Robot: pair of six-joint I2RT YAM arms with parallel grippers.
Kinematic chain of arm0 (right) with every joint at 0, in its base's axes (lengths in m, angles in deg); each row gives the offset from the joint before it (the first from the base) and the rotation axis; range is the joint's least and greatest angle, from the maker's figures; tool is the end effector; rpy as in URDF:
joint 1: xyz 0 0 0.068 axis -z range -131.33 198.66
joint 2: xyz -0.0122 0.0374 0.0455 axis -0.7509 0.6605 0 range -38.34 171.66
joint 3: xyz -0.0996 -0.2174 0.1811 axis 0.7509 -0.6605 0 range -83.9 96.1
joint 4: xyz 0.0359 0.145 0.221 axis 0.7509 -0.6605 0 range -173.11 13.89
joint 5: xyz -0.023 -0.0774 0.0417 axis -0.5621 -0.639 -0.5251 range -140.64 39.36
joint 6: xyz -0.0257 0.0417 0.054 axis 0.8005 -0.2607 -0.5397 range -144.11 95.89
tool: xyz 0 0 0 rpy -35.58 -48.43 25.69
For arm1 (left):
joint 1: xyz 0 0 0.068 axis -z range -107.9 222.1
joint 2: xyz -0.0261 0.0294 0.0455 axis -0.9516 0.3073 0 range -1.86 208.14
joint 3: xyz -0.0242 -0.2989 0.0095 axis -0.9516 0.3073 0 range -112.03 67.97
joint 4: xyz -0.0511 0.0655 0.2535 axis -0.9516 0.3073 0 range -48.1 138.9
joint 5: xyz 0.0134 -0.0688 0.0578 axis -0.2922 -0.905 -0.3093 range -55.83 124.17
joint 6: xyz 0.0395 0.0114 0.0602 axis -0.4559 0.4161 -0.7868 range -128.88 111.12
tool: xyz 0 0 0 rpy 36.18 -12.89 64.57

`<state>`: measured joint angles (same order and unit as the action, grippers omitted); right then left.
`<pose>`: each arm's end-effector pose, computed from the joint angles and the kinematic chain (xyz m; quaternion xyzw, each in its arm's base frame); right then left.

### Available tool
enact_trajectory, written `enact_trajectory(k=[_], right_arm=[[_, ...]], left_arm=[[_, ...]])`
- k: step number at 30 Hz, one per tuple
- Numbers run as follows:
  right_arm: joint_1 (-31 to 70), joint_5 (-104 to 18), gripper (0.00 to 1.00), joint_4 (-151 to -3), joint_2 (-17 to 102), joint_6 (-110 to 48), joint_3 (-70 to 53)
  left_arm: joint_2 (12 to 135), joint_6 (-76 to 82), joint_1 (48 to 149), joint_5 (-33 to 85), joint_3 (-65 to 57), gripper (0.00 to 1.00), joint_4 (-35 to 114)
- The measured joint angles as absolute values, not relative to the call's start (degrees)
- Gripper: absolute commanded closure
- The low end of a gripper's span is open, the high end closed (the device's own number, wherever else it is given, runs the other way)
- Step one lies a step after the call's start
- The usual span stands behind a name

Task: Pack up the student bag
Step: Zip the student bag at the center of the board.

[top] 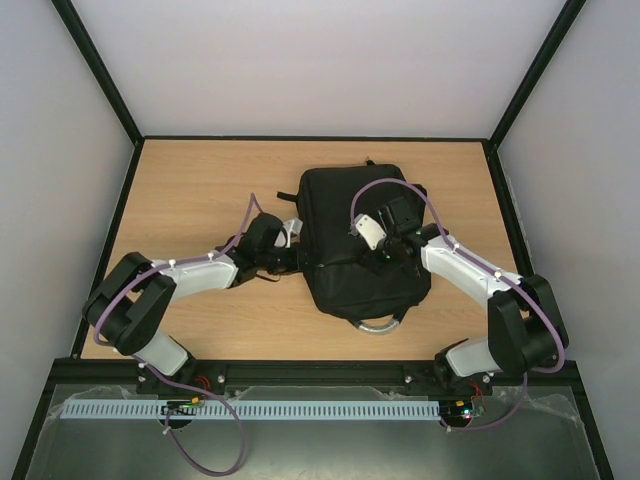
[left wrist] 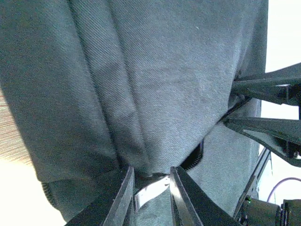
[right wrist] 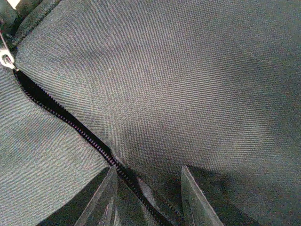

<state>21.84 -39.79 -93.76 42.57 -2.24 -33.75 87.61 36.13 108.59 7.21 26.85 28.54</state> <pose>0.2702 0.1494 0.2254 -0.4143 0.8340 0.1036 0.3494 0.2518 -0.2205 0.1847 0.0432 0.8681 -0.4498 0.2053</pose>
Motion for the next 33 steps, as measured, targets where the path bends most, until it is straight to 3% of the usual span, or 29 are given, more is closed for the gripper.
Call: enact_trajectory(k=[8,13,33], right_arm=[[21.8,-39.8,0.61,-93.5,42.8,-2.2,-33.8],[21.8,-39.8,0.61,-93.3,43.1,-2.2,-33.8],[22.3,-42.8,0.6,-92.5,43.1,-2.3,-33.9]], left_arm=[[87.6,36.4,111.4,7.2,26.0,0.83,29.3],[87.6,37.0,111.9,8.2,25.9,0.98,30.4],[97.1,34.0,119.9,19.5,10.0,0.98,44.5]])
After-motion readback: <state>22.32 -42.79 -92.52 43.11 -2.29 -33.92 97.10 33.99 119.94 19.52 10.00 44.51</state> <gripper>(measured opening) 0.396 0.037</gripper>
